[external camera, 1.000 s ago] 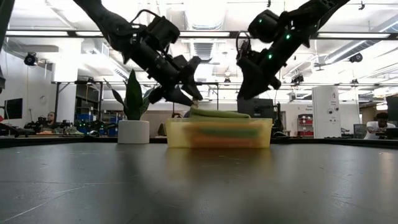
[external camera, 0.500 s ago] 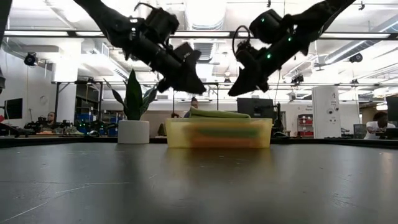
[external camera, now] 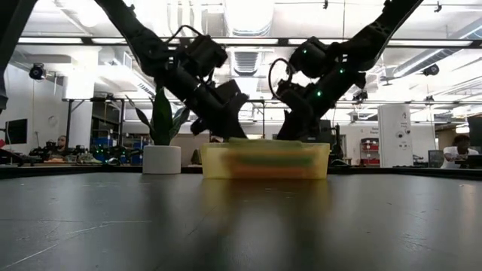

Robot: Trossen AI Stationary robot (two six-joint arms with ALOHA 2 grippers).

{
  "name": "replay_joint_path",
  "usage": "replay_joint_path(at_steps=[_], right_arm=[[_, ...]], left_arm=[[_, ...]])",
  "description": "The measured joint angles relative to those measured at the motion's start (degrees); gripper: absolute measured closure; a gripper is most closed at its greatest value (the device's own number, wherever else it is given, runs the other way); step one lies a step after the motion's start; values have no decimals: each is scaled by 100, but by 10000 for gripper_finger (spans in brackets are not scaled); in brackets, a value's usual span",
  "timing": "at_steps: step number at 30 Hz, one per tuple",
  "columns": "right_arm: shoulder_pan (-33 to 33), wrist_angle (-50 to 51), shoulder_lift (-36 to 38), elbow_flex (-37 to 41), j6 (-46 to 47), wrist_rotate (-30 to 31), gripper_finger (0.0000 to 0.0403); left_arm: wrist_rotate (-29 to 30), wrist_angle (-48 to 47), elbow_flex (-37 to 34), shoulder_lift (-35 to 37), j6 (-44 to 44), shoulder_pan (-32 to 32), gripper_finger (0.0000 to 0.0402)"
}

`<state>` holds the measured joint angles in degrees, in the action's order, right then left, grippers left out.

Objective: Fold microfiber towels
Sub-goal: Put the folded green towel into the bin

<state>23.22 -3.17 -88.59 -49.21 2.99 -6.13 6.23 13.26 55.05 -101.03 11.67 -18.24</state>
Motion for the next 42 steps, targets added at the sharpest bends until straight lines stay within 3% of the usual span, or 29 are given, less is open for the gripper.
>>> replay_joint_path(at_steps=[11,21,26,33,39,42], right_arm=[[7,397,-82,0,-152,11,392],[15,767,648,-7,-156,28,392],[174,542,882,-13,-237,50,394],[502,-83,620,-17,-262,71,394],[645,-525,155,-17,-171,89,394],[664,-526,-41,-17,-186,436,394]], left_arm=[[-5,-650,3,-48,12,4,400],[-3,-699,-2,565,-20,0,400],[57,-438,85,752,-462,-44,400],[139,382,227,267,-606,-338,401],[139,366,546,-304,-600,-420,401],[206,319,590,-454,-505,-433,401]])
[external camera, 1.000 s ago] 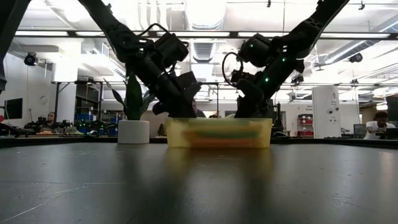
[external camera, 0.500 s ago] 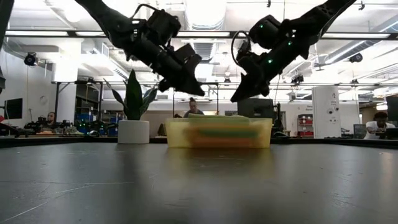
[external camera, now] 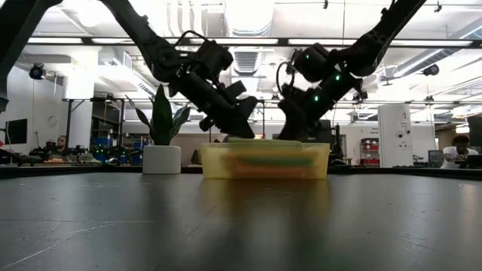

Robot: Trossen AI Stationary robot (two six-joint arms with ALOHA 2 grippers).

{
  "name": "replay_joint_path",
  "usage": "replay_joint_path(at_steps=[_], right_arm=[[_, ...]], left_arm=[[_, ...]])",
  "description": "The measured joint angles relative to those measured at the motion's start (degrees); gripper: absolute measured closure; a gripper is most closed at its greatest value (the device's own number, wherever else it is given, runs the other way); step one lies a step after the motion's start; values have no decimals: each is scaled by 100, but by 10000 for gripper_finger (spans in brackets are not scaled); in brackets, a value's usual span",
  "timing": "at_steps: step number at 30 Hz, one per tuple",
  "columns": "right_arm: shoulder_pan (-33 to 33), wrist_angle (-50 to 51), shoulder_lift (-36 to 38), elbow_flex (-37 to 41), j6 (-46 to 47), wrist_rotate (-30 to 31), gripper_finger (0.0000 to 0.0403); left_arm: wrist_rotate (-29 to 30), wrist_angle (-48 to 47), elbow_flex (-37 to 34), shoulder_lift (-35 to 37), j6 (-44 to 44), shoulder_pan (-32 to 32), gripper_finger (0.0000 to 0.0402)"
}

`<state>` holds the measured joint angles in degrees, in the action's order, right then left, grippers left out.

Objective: Fold microfiber towels
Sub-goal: Put the folded green towel into the bin

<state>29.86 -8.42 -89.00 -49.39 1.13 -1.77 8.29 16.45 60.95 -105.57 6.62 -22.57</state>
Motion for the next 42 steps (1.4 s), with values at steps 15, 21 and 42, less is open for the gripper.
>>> replay_joint_path(at_steps=[15,21,42], right_arm=[[157,135,-126,0,-370,329,394],[133,560,290,0,-326,325,394],[-442,965,361,459,43,-976,394]], left_arm=[[289,-931,-44,52,352,-96,402],[272,-987,-52,412,298,-60,402],[-1147,-1350,-334,609,-385,328,401]])
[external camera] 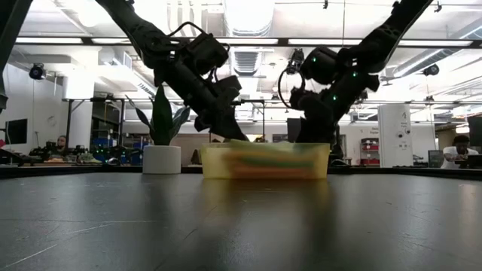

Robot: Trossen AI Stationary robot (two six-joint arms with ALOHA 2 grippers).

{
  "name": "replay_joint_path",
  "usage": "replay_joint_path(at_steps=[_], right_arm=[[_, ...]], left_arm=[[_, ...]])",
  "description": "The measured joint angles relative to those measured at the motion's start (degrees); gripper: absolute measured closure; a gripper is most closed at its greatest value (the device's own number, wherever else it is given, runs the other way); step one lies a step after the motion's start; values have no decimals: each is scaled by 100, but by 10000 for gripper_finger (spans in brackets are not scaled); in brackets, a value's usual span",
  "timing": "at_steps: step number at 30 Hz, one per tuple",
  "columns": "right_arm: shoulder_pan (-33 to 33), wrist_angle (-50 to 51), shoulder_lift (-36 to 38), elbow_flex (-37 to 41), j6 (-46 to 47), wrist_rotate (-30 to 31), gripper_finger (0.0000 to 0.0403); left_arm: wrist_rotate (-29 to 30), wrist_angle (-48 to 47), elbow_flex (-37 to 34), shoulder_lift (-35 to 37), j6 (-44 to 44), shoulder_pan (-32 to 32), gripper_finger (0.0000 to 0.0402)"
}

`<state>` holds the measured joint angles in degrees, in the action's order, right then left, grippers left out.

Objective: Fold microfiber towels
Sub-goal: Put the folded green towel into the bin

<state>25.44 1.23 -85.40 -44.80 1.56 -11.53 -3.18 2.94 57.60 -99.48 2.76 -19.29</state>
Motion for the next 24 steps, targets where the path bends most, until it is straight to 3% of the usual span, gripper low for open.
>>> replay_joint_path(at_steps=[13,19,24], right_arm=[[172,170,329,-115,-5,122,394],[349,37,307,-418,-73,384,394],[508,-384,-49,-460,-63,439,394]], left_arm=[[8,-237,26,42,138,7,401],[61,178,195,105,-85,-62,401],[528,426,192,-75,-163,-202,401]])
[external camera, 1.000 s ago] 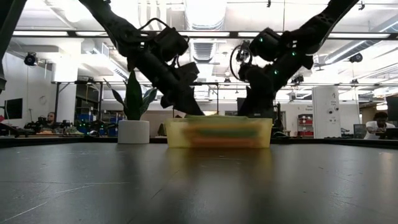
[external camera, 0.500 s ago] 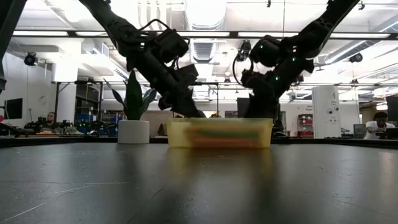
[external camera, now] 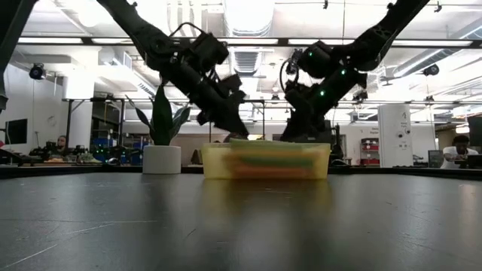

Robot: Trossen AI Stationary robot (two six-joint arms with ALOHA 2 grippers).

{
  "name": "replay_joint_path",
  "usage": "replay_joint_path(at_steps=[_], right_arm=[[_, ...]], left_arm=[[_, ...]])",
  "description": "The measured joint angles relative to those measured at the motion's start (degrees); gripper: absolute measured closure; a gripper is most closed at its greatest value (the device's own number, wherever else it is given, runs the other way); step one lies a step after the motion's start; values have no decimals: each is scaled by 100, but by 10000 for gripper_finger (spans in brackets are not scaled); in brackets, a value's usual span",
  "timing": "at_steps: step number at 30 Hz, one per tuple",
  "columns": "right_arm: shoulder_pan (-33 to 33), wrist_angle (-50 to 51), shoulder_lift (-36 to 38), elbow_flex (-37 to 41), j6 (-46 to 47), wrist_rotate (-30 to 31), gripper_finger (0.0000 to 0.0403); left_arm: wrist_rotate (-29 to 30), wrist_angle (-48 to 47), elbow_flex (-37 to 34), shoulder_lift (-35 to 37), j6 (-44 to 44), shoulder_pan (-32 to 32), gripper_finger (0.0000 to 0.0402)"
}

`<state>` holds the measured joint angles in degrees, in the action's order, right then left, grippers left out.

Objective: Fold microfiber towels
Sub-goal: Put the folded green towel into the bin, then return to Home Position

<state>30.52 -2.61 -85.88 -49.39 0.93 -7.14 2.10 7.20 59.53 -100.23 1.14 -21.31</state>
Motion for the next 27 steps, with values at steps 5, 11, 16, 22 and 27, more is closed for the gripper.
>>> replay_joint_path(at_steps=[5,11,16,22,27], right_arm=[[40,28,-405,-1,30,306,394],[53,37,-512,-1,-12,415,394],[-26,181,-124,13,22,417,394],[-462,178,602,305,-124,405,394],[-1030,-249,1418,940,-269,416,394]], left_arm=[[130,-23,-79,-222,150,-49,402],[127,-74,-96,-270,154,-47,401],[127,-236,-63,86,151,33,402],[129,-362,-251,920,132,592,402],[121,-334,-671,1634,10,1424,402]])
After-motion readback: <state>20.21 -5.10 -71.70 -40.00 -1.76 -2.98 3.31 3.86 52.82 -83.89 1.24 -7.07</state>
